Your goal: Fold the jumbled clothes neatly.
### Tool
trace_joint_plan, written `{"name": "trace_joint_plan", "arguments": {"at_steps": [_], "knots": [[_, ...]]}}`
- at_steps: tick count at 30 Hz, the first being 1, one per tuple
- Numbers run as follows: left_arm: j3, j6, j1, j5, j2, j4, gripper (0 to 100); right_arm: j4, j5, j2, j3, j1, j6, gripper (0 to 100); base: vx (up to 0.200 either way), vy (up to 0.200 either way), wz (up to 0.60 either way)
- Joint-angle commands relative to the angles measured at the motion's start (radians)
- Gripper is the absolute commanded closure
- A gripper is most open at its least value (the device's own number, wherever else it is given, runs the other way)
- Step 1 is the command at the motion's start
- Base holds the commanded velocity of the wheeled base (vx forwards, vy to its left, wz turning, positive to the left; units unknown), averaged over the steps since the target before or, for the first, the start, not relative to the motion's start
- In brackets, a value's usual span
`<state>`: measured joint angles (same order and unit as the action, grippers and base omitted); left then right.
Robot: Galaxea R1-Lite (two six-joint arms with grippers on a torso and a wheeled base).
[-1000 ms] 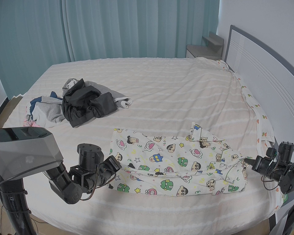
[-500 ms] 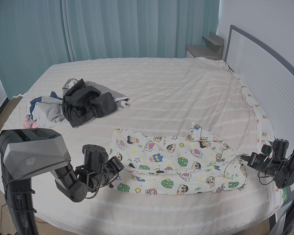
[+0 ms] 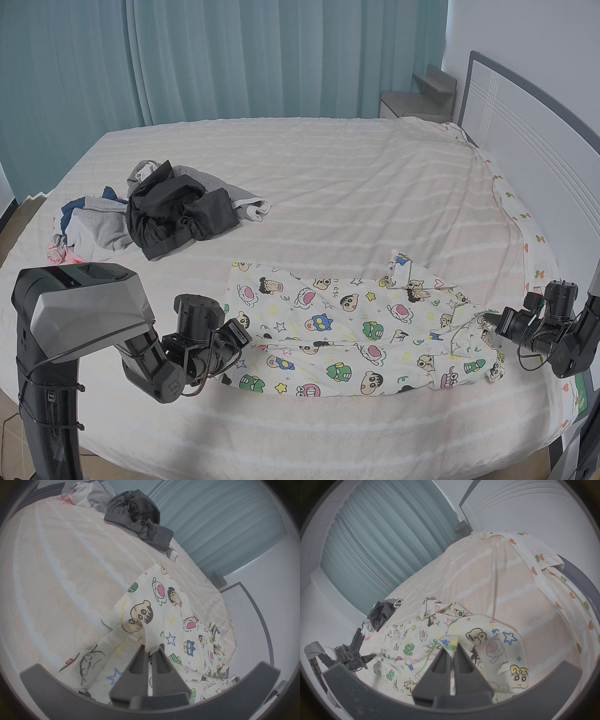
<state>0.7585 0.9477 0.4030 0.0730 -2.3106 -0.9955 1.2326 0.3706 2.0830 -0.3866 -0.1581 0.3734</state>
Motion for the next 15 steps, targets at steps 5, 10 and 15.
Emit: {"name": "trace_joint_plan", "arguments": {"at_steps": [5,10,15], "knots": [[0.094,0.000,0.000,-0.001,-0.032,0.084,100,0.001,-0.030,0.068,-0.069,0.003,0.001,100,0.000,0.000,0.00],[0.124,0.000,0.007,-0.001,-0.033,0.110,100,-0.001,-0.036,0.091,-0.092,0.005,-0.001,100,0.000,0.000,0.00],[0.124,0.002,0.007,-0.001,-0.039,0.117,0,-0.002,-0.036,0.111,-0.100,0.006,-0.001,100,0.000,0.000,0.00]]}}
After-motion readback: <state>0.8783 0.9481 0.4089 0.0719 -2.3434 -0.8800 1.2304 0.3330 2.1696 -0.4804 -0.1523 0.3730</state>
